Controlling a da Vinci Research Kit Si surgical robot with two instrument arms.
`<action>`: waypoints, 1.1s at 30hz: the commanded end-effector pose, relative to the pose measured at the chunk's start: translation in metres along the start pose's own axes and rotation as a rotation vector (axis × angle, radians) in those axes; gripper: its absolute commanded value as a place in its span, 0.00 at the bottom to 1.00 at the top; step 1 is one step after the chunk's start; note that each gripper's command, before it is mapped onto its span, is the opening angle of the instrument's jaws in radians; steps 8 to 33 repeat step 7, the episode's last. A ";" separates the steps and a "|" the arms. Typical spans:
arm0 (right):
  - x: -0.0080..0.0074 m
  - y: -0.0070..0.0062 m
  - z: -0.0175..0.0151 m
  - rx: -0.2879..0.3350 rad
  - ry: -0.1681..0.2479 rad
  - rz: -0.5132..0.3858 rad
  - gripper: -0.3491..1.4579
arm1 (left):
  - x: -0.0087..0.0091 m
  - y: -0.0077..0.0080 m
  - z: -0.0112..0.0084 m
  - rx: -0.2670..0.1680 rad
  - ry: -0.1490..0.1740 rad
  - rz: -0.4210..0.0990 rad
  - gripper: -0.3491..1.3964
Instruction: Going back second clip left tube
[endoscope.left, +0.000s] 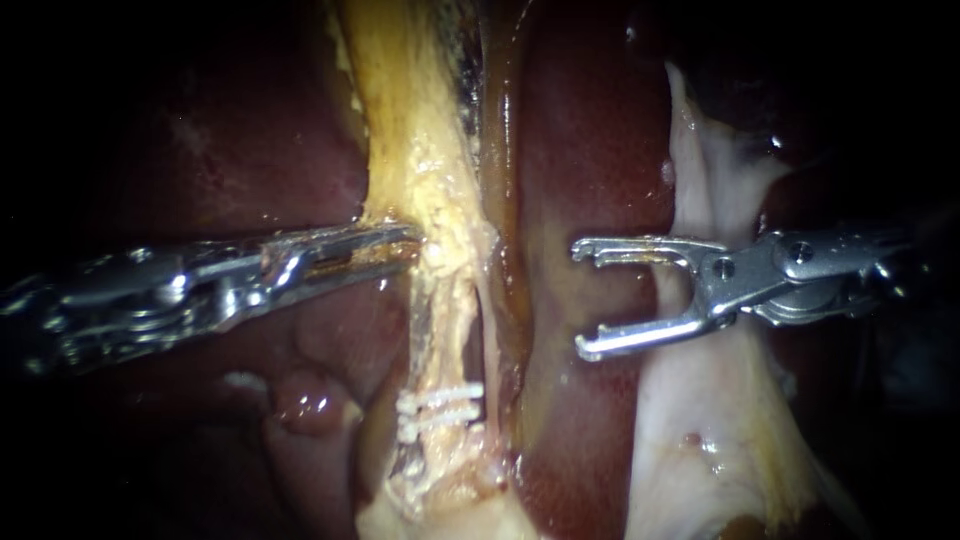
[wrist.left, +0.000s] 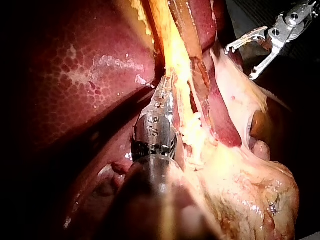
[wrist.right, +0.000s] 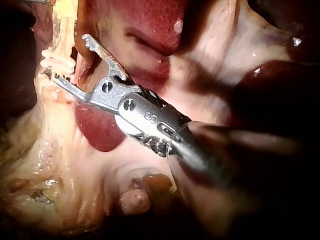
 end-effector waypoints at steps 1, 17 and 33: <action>0.0000 0.0000 0.0000 0.000 0.000 0.000 0.52 | 0.0000 0.0000 -0.0001 0.000 0.001 0.000 0.00; 0.0000 0.0000 0.0000 0.000 0.000 0.000 0.52 | 0.0000 0.0000 0.0000 0.000 0.001 0.000 0.00; 0.0000 0.0000 0.0000 0.000 0.000 0.000 0.52 | 0.0000 0.0000 0.0000 0.000 0.001 0.000 0.00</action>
